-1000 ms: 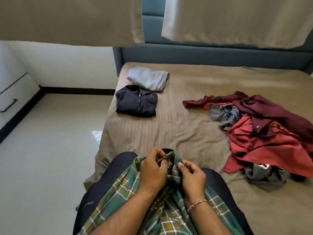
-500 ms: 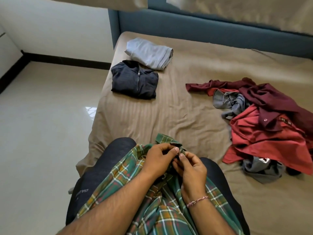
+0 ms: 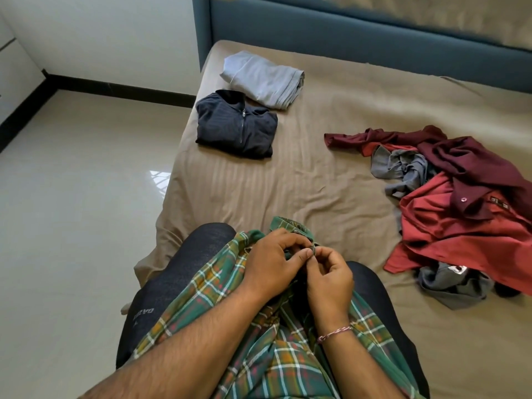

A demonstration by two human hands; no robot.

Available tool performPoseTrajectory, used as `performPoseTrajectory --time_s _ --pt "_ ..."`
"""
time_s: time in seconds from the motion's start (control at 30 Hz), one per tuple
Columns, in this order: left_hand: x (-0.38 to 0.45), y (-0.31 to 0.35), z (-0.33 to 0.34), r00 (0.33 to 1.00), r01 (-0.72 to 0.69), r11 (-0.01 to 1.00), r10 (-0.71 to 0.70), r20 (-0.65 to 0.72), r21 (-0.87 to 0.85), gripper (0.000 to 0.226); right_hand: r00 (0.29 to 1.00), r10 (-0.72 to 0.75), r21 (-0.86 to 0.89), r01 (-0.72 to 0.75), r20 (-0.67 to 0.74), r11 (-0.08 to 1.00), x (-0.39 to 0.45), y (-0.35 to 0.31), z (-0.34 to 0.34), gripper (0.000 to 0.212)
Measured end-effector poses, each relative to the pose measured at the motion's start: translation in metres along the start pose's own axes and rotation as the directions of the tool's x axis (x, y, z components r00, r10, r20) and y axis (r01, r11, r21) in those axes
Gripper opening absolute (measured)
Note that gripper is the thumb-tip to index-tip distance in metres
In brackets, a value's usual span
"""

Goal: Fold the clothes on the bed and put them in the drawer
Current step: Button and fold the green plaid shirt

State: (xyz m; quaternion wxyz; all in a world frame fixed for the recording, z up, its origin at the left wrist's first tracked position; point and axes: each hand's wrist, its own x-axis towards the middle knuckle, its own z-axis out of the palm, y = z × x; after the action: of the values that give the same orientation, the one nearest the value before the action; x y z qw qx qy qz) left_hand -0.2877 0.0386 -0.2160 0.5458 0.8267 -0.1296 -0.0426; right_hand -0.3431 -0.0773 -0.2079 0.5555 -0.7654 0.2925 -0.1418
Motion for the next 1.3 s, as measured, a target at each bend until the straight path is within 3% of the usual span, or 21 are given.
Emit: performPoseTrajectory --time_s 0.1,0.27,0.4,0.5,0.7,0.9,1.03,1.13,1.3 --pt "-0.001 0.004 0.002 0.999 0.006 1.000 -0.005 -0.037 0.028 0.007 0.999 -0.042 -0.052 0.042 0.008 0.998 0.001 0.002 -0.001 0.012" --pt "0.002 0.004 0.002 0.971 0.219 0.974 -0.223 -0.083 -0.051 0.009 0.994 -0.041 0.019 0.043 -0.100 0.999 0.010 0.001 -0.002 0.010" --pt "0.002 0.006 0.005 0.967 0.247 0.968 -0.249 -0.044 -0.050 0.009 0.990 -0.142 0.050 0.142 -0.008 0.989 0.007 0.002 -0.003 0.010" --pt "0.002 0.009 0.004 0.960 0.273 0.947 -0.279 -0.014 -0.172 0.007 0.984 -0.174 0.063 0.171 0.041 0.983 0.008 0.006 -0.004 0.010" --pt "0.003 0.009 0.006 0.931 0.337 0.882 -0.364 -0.021 -0.330 0.004 0.986 -0.102 0.227 0.071 0.129 0.971 0.014 0.007 -0.007 0.017" --pt "0.003 0.012 0.006 0.880 0.445 0.732 -0.463 0.104 -0.516 0.011 0.987 -0.087 0.320 0.039 0.137 0.947 0.015 0.009 -0.006 0.017" --pt "0.003 0.015 0.004 0.862 0.473 0.680 -0.489 0.134 -0.560 0.020 0.955 -0.273 0.076 0.266 0.118 0.961 0.016 0.012 -0.008 0.014" --pt "0.004 0.014 0.003 0.857 0.478 0.671 -0.496 0.136 -0.566 0.017 0.875 -0.469 -0.139 0.482 0.115 0.865 0.018 0.008 -0.011 0.016" --pt "0.005 0.014 0.004 0.854 0.489 0.690 -0.503 0.131 -0.535 0.023 0.821 -0.562 -0.288 0.565 0.101 0.773 0.016 0.008 -0.012 0.020"
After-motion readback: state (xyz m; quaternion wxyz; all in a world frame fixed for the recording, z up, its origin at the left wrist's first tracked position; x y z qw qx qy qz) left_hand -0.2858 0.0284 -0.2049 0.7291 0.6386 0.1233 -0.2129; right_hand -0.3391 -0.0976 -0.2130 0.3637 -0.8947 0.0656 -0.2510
